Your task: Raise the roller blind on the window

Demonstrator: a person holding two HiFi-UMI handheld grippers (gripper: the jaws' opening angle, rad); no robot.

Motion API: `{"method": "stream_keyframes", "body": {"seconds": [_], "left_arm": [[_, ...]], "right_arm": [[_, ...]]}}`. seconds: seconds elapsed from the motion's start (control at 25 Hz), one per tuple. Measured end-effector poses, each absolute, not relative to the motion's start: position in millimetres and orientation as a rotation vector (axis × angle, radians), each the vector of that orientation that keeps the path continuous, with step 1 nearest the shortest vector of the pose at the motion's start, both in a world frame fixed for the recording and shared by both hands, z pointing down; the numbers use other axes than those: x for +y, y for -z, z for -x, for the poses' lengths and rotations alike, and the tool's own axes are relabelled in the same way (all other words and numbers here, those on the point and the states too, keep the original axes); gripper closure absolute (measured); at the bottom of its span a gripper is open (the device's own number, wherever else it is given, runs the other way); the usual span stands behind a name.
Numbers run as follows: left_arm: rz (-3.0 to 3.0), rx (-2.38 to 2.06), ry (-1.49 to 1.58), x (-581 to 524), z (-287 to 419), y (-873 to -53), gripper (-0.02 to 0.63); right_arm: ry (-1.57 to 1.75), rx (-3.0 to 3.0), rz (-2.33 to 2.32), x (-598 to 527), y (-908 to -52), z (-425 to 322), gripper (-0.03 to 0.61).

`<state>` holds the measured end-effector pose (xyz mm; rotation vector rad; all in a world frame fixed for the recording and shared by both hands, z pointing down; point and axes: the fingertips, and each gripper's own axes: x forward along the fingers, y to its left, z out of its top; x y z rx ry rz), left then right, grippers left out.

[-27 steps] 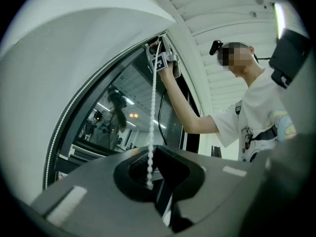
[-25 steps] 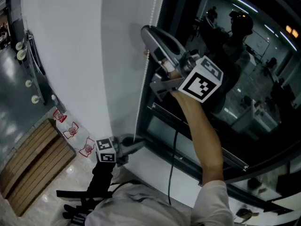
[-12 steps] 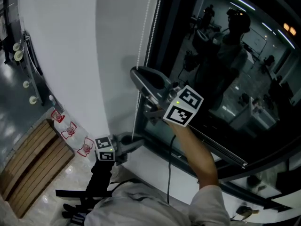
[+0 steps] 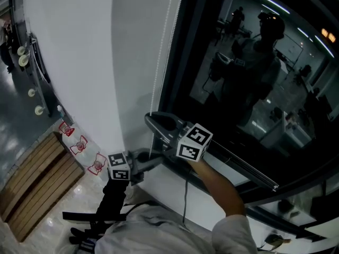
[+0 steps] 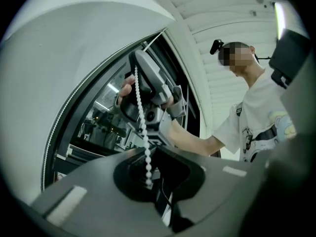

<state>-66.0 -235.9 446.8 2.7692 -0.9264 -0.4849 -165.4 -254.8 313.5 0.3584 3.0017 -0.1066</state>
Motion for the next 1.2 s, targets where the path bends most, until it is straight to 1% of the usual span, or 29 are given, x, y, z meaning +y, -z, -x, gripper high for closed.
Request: {"method": "stream_keyframes", "body": {"seconds": [0.52,0.72,0.84,0.96,1.2], "left_arm": [[-2.758,-0.967,0.470,-235.7,75.6,-453.8,0.615],[-2.759,-0.972,0.472,-235.8,77.8,-452.5,0.615],[-2.758,-0.973,0.477,-234.7,77.8,-452.4,0.615],[-2.756,-0.974,0.483,-234.0,78.1,-452.7,0.615],[-2.756,-0.982,0.492,-235.1,79.6,-450.5,0.615]], "right_arm": [[0.198,3.063,-0.403,-249.0,-369.2,162.0,0.566],[0.297,3.037,-0.439,-251.0,-367.5,160.8,0.565],[0.289,3.037,-0.468,-247.3,-362.4,161.2,0.558],[0.244,3.025,-0.505,-245.2,-344.7,165.5,0.488],[0.142,2.889,-0.508,-263.2,-250.9,169.4,0.483]]}}
